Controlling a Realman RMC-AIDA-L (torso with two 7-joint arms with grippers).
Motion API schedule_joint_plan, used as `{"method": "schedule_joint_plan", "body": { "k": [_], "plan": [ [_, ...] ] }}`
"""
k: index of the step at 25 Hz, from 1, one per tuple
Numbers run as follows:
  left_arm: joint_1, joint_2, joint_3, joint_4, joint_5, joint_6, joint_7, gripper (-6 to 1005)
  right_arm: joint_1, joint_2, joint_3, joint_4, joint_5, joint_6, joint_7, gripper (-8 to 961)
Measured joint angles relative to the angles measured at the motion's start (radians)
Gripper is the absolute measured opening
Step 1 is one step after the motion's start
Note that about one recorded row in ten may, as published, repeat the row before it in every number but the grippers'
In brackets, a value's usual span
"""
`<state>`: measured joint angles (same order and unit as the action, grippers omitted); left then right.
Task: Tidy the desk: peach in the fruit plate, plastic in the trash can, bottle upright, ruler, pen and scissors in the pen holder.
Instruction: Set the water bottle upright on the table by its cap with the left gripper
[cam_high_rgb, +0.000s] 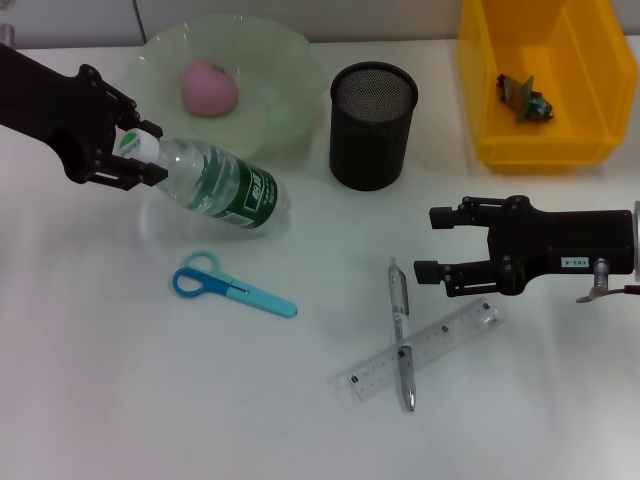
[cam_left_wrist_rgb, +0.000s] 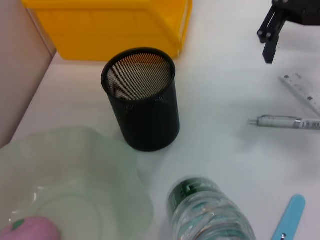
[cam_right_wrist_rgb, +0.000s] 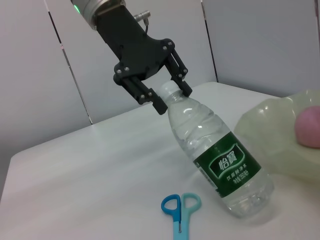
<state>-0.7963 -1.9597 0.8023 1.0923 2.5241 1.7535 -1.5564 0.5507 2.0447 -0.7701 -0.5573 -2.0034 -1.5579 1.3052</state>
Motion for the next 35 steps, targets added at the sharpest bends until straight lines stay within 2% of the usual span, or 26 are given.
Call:
{"method": "schedule_joint_plan", "body": {
  "k": [12,22,28,31,35],
  "plan": [
    [-0.002,0.006,-0.043,0.000,-0.042,0.017,0.003,451,0.002,-0.001,0.000,-0.001,0.000,0.001,0.002,834],
    [0.026,0.025,-0.074,-0.026,-0.138,0.016,0.015,454,0.002,-0.002,0.000,-0.002,0.000,0.001,0.002,834],
    [0.035,0.034,-0.163,-0.083,-0.161,0.013,0.055,459,0.002,-0.003,0.000,-0.003,0.000,0.001,0.002,833],
    [0.042,0.045,-0.218,-0.123,-0.173,0.016,0.080,461,0.002,-0.003,0.000,-0.003,0.000,0.001,0.002,833],
    [0.047,0.053,-0.240,-0.143,-0.186,0.018,0.087,465,0.000,-0.003,0.000,-0.001,0.000,0.001,-0.002,834]
  ]
}}
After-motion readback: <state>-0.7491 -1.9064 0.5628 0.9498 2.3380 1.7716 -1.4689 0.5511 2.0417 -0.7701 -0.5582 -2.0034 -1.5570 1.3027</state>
